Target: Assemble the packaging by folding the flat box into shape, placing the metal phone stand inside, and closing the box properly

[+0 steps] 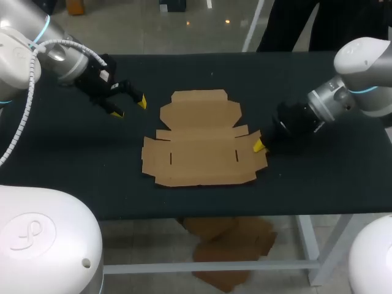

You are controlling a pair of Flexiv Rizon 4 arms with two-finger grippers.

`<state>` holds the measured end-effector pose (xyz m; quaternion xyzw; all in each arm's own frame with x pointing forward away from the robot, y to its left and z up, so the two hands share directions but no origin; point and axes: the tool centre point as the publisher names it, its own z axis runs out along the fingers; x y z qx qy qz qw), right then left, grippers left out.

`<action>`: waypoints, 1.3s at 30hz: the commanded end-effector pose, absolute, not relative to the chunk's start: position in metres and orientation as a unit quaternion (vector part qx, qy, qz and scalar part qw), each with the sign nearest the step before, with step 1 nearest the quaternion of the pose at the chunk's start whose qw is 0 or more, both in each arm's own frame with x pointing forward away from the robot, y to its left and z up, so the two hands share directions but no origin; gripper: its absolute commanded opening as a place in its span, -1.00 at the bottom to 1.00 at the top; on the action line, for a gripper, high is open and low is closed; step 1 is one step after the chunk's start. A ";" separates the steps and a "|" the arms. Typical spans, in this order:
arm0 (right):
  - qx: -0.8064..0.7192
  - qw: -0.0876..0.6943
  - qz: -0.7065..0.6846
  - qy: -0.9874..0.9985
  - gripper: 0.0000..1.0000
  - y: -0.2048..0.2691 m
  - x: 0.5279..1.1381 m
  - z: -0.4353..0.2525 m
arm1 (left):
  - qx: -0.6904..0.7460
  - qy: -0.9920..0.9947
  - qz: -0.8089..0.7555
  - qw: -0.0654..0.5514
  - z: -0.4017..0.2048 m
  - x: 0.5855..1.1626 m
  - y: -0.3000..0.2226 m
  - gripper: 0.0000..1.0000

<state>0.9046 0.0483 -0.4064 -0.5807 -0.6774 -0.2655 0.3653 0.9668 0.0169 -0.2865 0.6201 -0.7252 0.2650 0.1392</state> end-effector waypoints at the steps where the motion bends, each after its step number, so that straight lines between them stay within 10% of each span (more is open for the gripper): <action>1: -0.581 0.367 -0.266 -0.676 -0.53 0.048 0.905 -0.406 | 0.621 -0.725 0.264 0.138 -0.286 0.966 0.017 1.00; 3: -0.584 0.367 -0.265 -0.674 0.97 0.046 0.904 -0.404 | 0.621 -0.725 0.264 0.138 -0.286 0.966 0.017 1.00; 17: -0.599 0.303 -0.263 -0.693 1.00 0.010 0.921 -0.360 | 0.621 -0.725 0.264 0.138 -0.286 0.966 0.017 1.00; 23: -0.597 0.277 -0.269 -0.703 0.18 -0.004 0.932 -0.342 | 0.628 -0.716 0.279 0.125 -0.285 0.968 0.018 1.00; 33: -0.586 0.256 -0.259 -0.724 -0.27 -0.013 0.951 -0.321 | 0.643 -0.707 0.277 0.102 -0.285 0.969 0.023 0.98; 35: -0.583 0.249 -0.258 -0.729 -0.57 -0.014 0.953 -0.317 | 0.646 -0.704 0.280 0.099 -0.285 0.968 0.025 -0.14; 36: -0.582 0.246 -0.258 -0.731 -0.79 -0.014 0.955 -0.315 | 0.647 -0.702 0.283 0.096 -0.284 0.968 0.026 -1.00; 39: -0.579 0.236 -0.262 -0.735 -1.00 -0.016 0.959 -0.312 | 0.646 -0.702 0.286 0.087 -0.286 0.967 0.028 -1.00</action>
